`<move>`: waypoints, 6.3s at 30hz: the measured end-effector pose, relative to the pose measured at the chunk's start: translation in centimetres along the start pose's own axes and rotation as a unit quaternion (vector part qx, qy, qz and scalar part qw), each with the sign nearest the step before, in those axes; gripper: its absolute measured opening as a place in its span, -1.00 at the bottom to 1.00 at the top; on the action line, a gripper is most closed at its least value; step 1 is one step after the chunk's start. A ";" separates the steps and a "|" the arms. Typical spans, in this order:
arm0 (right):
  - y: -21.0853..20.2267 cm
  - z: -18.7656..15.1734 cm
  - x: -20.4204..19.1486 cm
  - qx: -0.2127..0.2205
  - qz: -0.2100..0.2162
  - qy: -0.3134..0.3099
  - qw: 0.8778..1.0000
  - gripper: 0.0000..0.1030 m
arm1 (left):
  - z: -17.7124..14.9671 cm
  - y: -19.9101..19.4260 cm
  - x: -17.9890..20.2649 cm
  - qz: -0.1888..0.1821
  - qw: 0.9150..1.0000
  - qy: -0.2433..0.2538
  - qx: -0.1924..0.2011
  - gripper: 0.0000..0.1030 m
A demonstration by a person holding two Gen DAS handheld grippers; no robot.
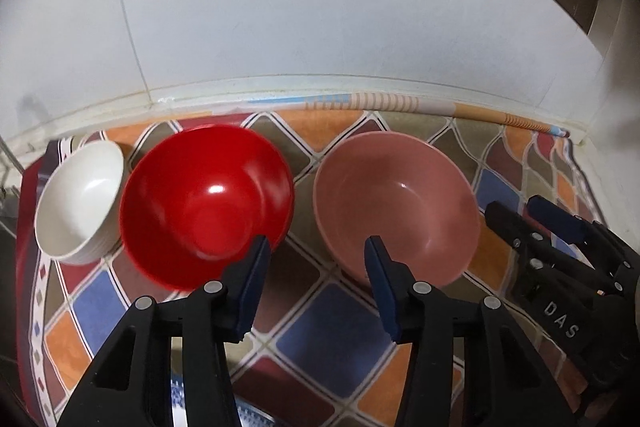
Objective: Organize plates and bowls
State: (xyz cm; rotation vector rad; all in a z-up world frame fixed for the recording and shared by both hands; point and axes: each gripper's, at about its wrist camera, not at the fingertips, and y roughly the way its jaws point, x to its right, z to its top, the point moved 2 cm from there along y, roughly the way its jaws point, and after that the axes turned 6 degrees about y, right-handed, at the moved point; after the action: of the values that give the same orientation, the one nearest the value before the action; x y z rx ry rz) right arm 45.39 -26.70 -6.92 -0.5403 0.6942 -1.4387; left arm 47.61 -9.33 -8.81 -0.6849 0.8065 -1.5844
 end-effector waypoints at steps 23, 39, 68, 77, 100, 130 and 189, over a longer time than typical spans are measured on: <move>4.4 0.4 0.8 -0.034 0.025 0.016 0.999 -0.06 | -1.5 2.3 2.8 -0.006 1.000 -0.003 -0.019 -0.23; 7.1 -0.1 0.0 -0.063 0.033 0.002 0.997 -0.68 | -0.5 5.2 2.9 0.015 0.999 0.024 -0.031 -0.52; -4.8 -3.6 2.3 -0.040 0.024 0.066 0.997 -0.74 | -4.9 -5.9 5.9 -0.087 0.995 0.050 -0.007 -0.54; -8.5 -6.7 2.9 -0.040 0.009 0.083 0.996 -0.74 | -7.7 -7.9 6.9 -0.106 0.992 0.071 -0.015 -0.54; -12.4 -14.0 4.4 -0.079 -0.040 0.135 0.987 -0.74 | -13.2 -8.7 10.1 -0.137 0.981 0.120 -0.058 -0.54; -11.3 -16.7 6.0 -0.115 -0.051 0.165 0.978 -0.73 | -14.4 -6.8 11.2 -0.140 0.978 0.126 -0.086 -0.53; -12.7 -10.2 -18.2 0.029 0.046 0.047 0.997 0.46 | -10.6 -18.0 -20.0 0.077 0.991 -0.009 0.107 0.90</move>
State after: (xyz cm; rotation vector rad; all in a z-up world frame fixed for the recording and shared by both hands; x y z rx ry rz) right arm 29.23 -8.77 -3.13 -0.3919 0.7402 -1.4007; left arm 31.79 13.41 -0.50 -0.4700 0.6489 -1.4972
